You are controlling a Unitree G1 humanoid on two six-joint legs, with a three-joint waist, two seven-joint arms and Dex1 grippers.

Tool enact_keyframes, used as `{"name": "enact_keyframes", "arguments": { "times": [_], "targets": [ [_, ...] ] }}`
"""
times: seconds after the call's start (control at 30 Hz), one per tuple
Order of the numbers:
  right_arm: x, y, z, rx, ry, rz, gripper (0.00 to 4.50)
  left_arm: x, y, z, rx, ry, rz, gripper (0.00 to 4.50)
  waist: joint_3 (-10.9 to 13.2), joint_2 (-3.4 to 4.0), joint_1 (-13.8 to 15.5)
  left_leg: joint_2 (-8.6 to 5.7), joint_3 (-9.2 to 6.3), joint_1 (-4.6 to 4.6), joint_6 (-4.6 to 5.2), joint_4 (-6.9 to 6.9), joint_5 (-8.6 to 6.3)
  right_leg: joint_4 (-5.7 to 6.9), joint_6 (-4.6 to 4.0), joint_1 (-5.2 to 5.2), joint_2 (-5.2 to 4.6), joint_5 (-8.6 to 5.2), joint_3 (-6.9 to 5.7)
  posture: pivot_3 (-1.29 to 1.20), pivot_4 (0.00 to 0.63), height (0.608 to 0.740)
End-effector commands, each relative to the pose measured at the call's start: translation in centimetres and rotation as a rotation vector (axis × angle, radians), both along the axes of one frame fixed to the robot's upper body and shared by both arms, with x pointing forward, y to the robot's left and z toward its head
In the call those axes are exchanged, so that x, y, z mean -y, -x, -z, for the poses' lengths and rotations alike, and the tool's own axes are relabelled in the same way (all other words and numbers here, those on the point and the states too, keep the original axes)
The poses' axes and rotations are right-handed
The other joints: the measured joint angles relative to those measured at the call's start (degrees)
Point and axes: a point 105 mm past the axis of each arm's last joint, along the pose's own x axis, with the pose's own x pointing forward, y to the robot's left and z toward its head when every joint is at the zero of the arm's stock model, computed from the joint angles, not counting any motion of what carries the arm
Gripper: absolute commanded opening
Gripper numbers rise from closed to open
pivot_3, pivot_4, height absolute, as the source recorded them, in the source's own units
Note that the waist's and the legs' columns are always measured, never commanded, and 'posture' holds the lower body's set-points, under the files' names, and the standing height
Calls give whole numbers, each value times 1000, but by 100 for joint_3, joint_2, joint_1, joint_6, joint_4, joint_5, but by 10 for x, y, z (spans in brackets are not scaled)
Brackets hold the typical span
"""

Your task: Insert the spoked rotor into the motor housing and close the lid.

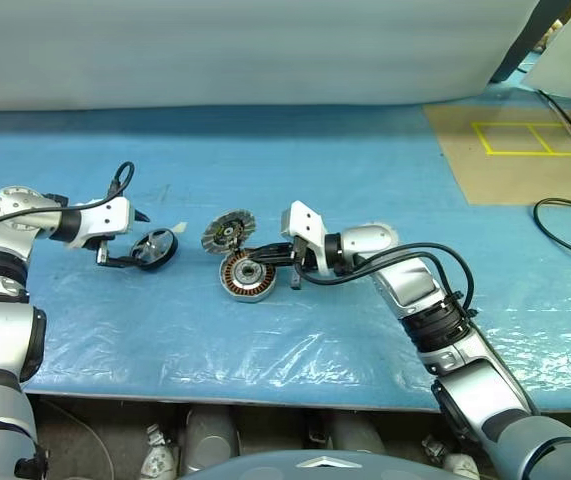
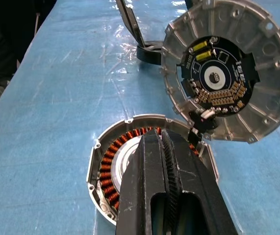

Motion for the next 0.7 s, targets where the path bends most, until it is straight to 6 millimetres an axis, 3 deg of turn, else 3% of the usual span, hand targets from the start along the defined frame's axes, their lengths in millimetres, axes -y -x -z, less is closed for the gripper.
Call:
{"name": "enact_keyframes", "arguments": {
  "times": [0.03,0.13,0.7],
  "targets": [
    [-3,2,-14,44,-44,-12,0,3,-3,-7,21,25,1,4097,0,0,0,0,0,0,0,0,0,0,0,0,0,0,0,0,150,740],
    [-4,1,-14,46,-45,-7,0,6,-4,-5,14,47,-2,3263,0,0,3,0,0,0,0,0,0,0,0,0,0,0,0,0,150,740],
    [-5,0,-9,53,-34,2,0,-6,-1,3,-84,59,-104,3263,0,-1,4,-1,-1,0,0,0,0,1,1,0,0,0,0,0,150,740]
  ]
}}
